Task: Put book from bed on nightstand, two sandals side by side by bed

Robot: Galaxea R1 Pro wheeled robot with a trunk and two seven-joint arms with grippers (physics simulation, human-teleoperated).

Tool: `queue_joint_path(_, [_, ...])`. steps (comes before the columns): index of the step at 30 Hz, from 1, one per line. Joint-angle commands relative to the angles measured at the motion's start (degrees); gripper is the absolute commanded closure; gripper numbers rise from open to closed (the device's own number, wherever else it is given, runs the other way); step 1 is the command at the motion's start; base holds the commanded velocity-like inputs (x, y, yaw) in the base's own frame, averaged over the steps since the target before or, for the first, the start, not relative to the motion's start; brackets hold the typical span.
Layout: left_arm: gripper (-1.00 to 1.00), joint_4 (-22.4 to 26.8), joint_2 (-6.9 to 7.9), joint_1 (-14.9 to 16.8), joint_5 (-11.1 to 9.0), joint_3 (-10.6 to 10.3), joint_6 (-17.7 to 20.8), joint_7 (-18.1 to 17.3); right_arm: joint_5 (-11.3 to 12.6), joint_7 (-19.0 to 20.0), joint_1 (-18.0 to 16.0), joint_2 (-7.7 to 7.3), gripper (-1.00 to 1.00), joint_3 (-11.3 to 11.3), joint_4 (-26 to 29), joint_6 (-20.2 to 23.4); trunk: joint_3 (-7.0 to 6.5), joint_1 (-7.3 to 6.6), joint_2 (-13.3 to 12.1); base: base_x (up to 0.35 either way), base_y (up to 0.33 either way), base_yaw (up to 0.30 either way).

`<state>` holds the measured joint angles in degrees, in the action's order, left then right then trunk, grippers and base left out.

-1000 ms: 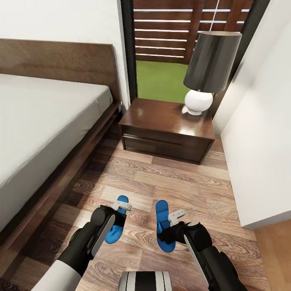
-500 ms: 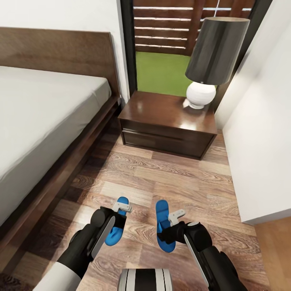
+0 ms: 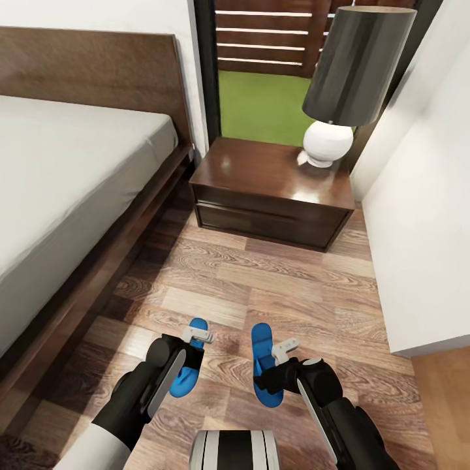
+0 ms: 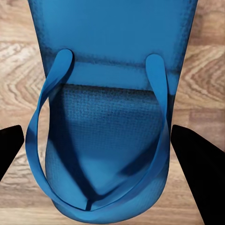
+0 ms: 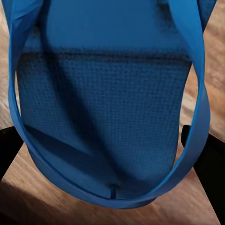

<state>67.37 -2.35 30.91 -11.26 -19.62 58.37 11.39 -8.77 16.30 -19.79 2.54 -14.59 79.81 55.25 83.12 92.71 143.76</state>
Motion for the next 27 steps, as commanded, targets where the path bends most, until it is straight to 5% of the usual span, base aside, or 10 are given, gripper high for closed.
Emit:
queue_joint_path(1, [1.00, 0.04, 0.02, 0.03, -0.60, -0.07, 0.20, 0.58, -0.59, 0.45, -0.03, 0.01, 1.00, 0.00, 0.06, 0.21, 0.04, -0.01, 0.02, 0.000, 0.000, 0.000])
queue_joint_path(27, [1.00, -0.13, 0.07, 0.03, -0.52, -0.08, 0.08, 0.45, -0.50, 0.40, -0.05, 0.01, 1.00, -0.10, 0.09, 0.38, 1.59, -0.01, 0.02, 0.000, 0.000, 0.000])
